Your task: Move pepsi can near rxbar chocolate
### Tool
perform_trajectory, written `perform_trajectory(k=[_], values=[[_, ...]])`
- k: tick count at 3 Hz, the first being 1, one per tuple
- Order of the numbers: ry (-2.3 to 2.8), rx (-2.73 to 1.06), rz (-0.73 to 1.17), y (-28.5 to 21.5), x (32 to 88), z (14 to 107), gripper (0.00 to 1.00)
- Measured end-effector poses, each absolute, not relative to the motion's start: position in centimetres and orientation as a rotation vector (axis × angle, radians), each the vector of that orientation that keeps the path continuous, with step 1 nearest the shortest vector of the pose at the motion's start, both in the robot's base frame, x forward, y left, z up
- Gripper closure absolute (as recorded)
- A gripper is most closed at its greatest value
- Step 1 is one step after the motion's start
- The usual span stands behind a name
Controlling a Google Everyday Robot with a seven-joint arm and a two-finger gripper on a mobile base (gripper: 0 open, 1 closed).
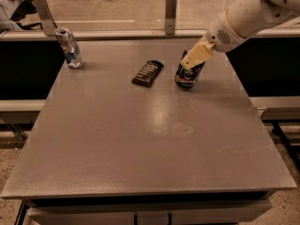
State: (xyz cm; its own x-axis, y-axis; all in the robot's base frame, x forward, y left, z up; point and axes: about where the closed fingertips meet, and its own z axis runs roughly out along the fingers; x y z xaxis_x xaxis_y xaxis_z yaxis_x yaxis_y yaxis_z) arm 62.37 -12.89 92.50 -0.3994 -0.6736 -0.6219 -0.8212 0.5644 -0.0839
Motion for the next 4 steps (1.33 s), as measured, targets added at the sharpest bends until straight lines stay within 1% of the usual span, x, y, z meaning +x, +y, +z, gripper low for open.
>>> perform_trajectory(k=[1,3,4], values=[[2.186,-1.192,0.314,-12.9,62.4,92.5,1.00],[2.240,-1.302,0.257,-9.9,63.3,93.7,1.00],[2.240,-1.310,0.261,-9.6,63.3,93.6,0.82]])
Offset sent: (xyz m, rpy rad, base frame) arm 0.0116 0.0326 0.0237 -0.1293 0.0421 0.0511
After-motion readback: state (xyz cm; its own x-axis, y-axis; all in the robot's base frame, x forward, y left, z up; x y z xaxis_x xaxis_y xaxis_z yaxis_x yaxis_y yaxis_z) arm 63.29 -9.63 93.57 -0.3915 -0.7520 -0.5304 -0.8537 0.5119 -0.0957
